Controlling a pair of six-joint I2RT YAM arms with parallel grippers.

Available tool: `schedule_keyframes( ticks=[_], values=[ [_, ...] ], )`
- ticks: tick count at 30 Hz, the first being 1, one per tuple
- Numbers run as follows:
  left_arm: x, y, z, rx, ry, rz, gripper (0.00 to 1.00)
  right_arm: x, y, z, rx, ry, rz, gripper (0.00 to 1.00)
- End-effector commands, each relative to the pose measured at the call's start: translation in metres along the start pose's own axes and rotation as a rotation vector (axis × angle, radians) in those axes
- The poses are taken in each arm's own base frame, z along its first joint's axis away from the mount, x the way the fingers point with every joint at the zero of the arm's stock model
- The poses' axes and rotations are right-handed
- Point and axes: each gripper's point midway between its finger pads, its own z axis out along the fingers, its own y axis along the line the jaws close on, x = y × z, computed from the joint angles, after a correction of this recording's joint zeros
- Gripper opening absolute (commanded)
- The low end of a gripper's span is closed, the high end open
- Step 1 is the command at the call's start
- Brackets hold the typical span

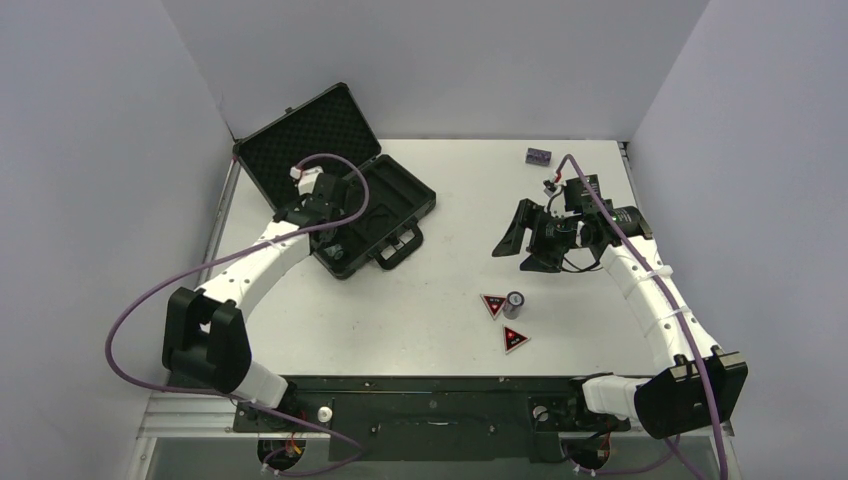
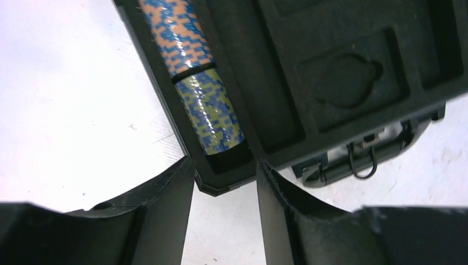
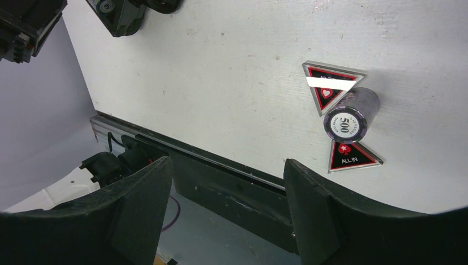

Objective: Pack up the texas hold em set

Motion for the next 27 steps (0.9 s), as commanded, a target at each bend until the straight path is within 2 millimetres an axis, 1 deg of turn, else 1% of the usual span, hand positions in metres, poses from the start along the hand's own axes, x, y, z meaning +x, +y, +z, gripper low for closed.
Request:
schedule_keyframes(
  ticks=[1,7,12,16,19,27],
  values=[
    [0.004,-0.02,-0.006,0.15,-0.014,0.088,0.39,-0.008,0.005,-0.004,-0.025,-0.034,-0.015,0.69],
    [0.031,-0.027,0.003,0.226,0.049,0.165,0.25,-0.007,0.004,-0.002,-0.024,-0.035,-0.01,0.69],
    [0.047,-0.026,0.017,0.197,0.099,0.189,0.2,-0.005,0.002,-0.001,-0.022,-0.031,-0.004,0.69],
    [0.052,-0.028,0.025,0.195,0.113,0.201,0.19,-0.004,0.001,-0.002,-0.02,-0.034,-0.006,0.69],
    [0.052,-0.025,0.031,0.172,0.123,0.21,0.18,-0.005,0.001,-0.001,-0.018,-0.035,-0.005,0.69],
    [0.047,-0.019,0.045,0.133,0.112,0.198,0.18,-0.005,0.0,-0.001,-0.017,-0.037,-0.004,0.69]
  ],
)
